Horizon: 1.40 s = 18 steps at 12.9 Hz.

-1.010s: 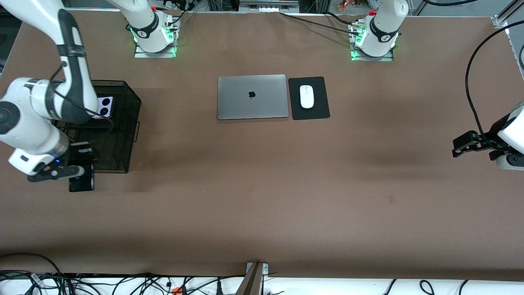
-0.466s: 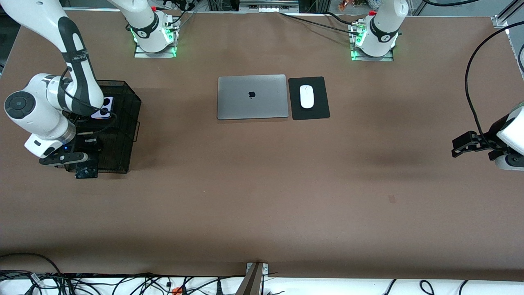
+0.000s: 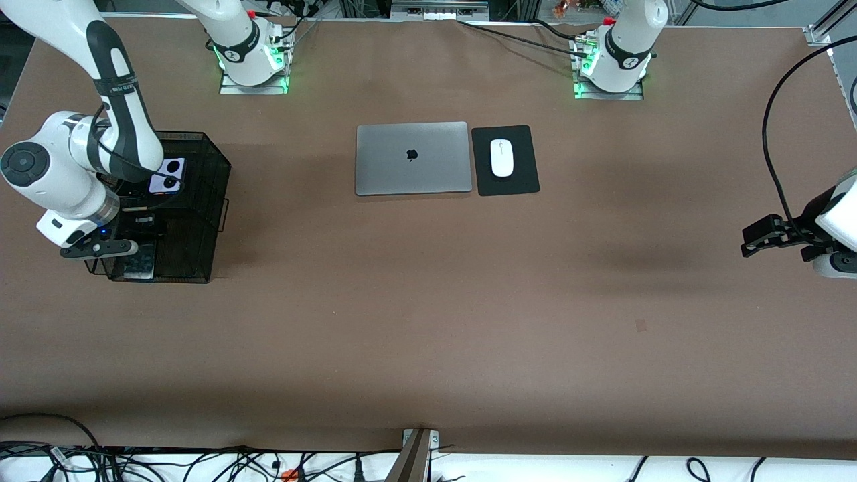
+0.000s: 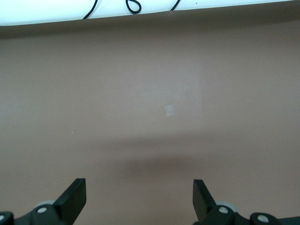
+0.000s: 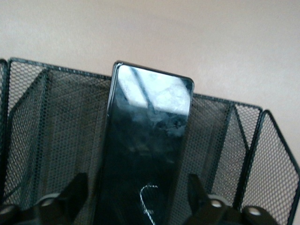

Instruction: Place phones with both arms

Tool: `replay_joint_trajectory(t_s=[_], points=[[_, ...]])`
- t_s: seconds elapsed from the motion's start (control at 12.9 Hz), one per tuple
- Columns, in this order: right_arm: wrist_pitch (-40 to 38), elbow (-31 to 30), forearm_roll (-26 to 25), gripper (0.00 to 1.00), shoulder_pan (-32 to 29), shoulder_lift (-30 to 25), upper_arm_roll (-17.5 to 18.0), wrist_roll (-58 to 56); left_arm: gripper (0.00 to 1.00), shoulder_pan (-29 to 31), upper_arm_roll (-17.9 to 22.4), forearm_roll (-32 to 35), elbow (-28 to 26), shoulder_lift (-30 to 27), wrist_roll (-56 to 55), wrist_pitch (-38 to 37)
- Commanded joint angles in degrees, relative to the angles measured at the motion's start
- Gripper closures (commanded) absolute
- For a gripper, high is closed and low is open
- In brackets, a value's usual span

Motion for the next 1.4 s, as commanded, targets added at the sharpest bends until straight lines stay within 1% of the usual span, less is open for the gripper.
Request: replay_joint_trajectory(t_s=[0.0, 0.23, 0.31, 0.47, 0.54, 0.7, 0.85, 0.93, 1.01, 1.24, 1.32], points=[[-2.99, -0.61, 0.74, 0.00, -0.66, -2.39, 0.47, -1.07, 0.00, 0.27, -0.29, 1.26, -1.72, -1.70, 0.85, 0.25], [-3.60, 2.02, 0.65, 0.00, -0.23, -2.66, 0.56, -1.08, 0.00, 0.27, -0.21, 1.35, -1.72, -1.70, 0.85, 0.34], [-6.57, 4.30, 0.65, 0.00, -0.22, -2.66, 0.73, -0.99, 0.00, 0.27, -0.29, 1.35, -1.72, -1.70, 0.85, 0.25], [-18.31, 12.10, 0.91, 0.00, -0.22, -2.22, 1.00, -0.55, 0.00, 0.27, -0.29, 1.35, -1.55, -1.70, 0.85, 0.34], [-24.12, 15.71, 2.05, 0.00, -0.22, -2.04, 1.00, -0.29, 0.00, 0.27, -0.29, 1.26, -1.46, -1.70, 0.85, 0.25], [-33.45, 21.43, 2.85, 0.00, -0.40, -2.30, 1.78, 2.42, 0.00, 0.27, -0.21, 1.17, -1.11, -1.61, 1.03, 0.25], [-43.81, 28.28, 2.76, 0.00, -1.80, -2.65, 4.33, 5.41, 0.00, 0.36, -0.21, 0.91, -0.93, -1.44, 0.94, 0.34], [-47.69, 31.18, 2.33, 0.00, -3.46, -3.09, 7.47, 8.04, 0.00, 0.36, -0.21, 0.91, -0.93, -1.44, 0.94, 0.25], [-50.17, 32.60, 2.15, 0.00, -5.48, -4.75, 10.46, 10.24, 0.00, 0.28, -0.29, 0.91, -1.02, -1.53, 1.03, 0.16], [-54.30, 32.53, 2.24, 0.00, -8.92, -12.04, 17.76, 16.22, 0.00, 0.36, -0.29, 0.65, -1.37, -1.70, 1.29, -1.15], [-55.37, 31.84, 2.32, 0.00, -9.19, -14.41, 18.48, 18.59, 0.00, 0.36, -0.29, 0.65, -1.37, -1.70, 1.29, -1.16]])
